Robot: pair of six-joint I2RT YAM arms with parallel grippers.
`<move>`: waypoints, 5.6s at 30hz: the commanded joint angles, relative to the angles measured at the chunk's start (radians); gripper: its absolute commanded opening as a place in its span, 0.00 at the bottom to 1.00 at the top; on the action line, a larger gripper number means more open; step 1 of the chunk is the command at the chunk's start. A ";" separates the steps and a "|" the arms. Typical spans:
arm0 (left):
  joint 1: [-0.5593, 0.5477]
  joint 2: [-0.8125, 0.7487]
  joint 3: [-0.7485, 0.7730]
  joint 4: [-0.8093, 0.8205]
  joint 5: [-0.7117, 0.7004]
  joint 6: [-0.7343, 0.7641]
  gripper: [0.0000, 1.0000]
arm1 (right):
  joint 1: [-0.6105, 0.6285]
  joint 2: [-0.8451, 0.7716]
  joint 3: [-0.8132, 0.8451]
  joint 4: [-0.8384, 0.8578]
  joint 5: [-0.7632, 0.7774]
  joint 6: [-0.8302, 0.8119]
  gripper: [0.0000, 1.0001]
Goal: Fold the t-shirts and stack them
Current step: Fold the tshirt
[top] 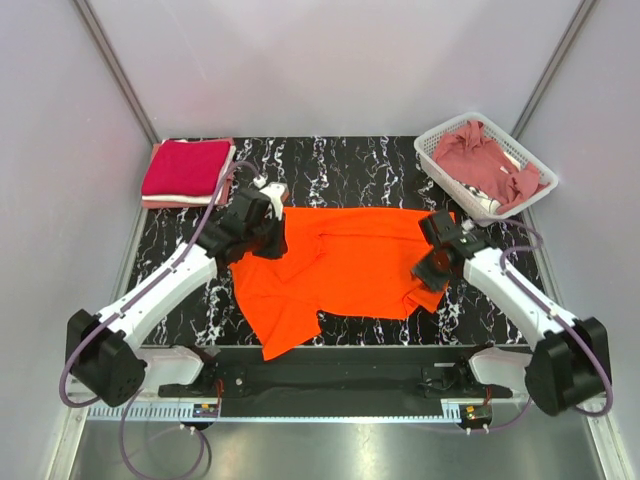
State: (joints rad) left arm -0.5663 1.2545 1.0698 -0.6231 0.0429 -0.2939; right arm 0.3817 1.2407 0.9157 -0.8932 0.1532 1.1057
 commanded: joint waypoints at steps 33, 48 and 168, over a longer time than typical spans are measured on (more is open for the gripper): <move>-0.365 -0.136 -0.149 -0.173 -0.160 -0.004 0.26 | -0.076 -0.093 -0.296 -0.012 0.114 0.548 0.45; -0.514 -0.122 -0.194 -0.178 -0.210 -0.129 0.32 | -0.078 -0.121 -0.319 0.013 0.152 0.600 0.42; -0.322 0.247 0.068 -0.317 -0.377 0.140 0.00 | -0.107 -0.118 -0.137 0.218 0.378 -0.239 0.00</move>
State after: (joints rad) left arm -0.9344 1.5093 1.0870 -0.9321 -0.2974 -0.2028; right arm 0.2916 1.0924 0.7254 -0.7136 0.5064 0.9268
